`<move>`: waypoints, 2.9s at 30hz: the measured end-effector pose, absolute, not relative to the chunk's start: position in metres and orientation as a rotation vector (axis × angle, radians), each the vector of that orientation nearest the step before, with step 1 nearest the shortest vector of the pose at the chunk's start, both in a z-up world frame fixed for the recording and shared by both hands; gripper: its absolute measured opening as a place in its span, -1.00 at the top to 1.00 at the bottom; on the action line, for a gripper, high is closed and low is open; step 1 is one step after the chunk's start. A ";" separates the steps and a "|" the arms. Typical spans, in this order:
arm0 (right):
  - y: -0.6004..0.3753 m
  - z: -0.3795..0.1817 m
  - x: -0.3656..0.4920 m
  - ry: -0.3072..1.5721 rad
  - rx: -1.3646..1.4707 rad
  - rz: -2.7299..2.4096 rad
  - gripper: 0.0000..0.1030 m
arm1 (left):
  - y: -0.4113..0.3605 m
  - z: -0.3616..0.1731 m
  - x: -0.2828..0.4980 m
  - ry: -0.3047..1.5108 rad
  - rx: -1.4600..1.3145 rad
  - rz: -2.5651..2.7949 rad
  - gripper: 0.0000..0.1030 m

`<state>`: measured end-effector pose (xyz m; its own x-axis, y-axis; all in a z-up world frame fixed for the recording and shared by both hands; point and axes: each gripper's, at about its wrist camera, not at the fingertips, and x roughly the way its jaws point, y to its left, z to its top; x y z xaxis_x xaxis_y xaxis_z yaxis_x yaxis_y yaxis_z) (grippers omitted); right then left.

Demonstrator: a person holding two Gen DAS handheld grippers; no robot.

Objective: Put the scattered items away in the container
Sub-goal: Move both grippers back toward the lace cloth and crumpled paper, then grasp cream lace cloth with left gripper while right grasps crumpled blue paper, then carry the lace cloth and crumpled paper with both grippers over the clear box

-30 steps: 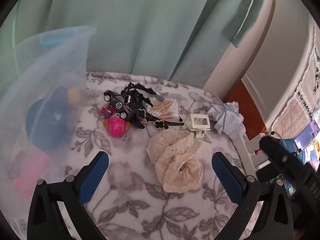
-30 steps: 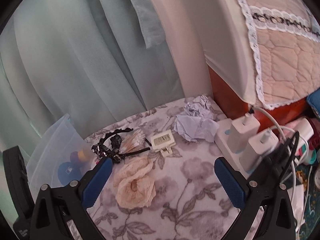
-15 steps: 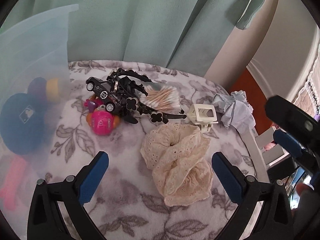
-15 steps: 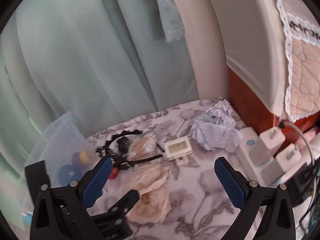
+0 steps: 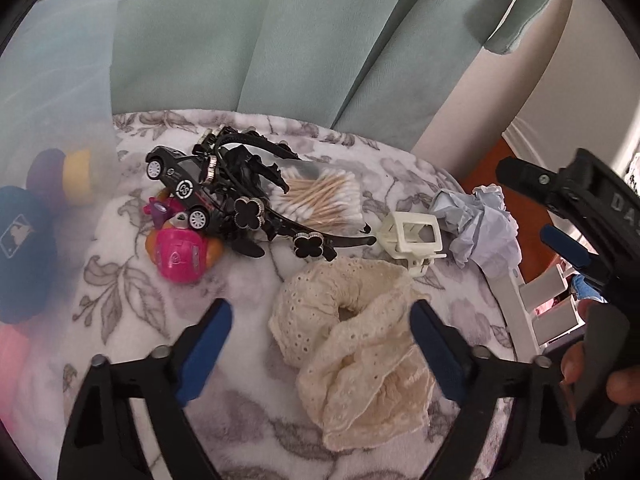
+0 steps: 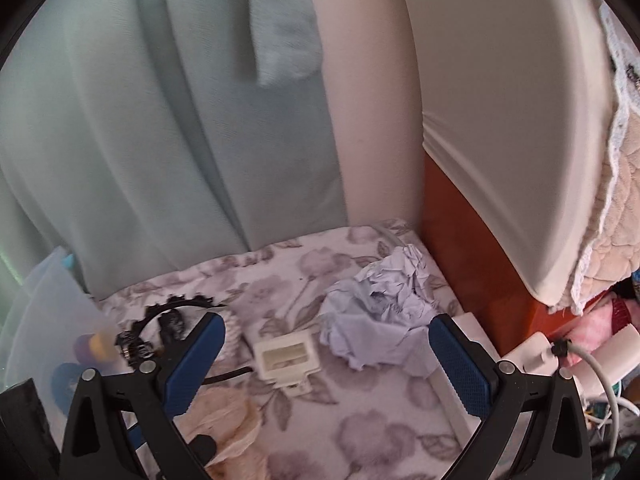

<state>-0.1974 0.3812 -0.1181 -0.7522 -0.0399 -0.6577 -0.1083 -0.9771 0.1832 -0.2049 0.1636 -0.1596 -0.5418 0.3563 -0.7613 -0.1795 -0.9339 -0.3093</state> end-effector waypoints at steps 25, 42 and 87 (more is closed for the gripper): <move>0.386 -0.161 -0.252 0.066 -1.172 2.782 -0.74 | 0.165 -0.175 -0.221 -0.388 -1.298 2.453 0.53; 0.395 -0.157 -0.255 0.101 -1.169 2.783 -0.23 | 0.166 -0.176 -0.221 -0.387 -1.306 2.451 0.55; 0.371 -0.025 -0.085 0.534 -0.974 2.907 0.10 | 0.154 -0.065 -0.131 -0.272 -1.221 2.549 0.78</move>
<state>-0.0854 0.3710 -0.0248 -0.8037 -0.0803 -0.5896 -0.1347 -0.9406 0.3116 -0.1307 0.1540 -0.0646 -0.5930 0.3481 -0.7261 -0.1869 -0.9366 -0.2963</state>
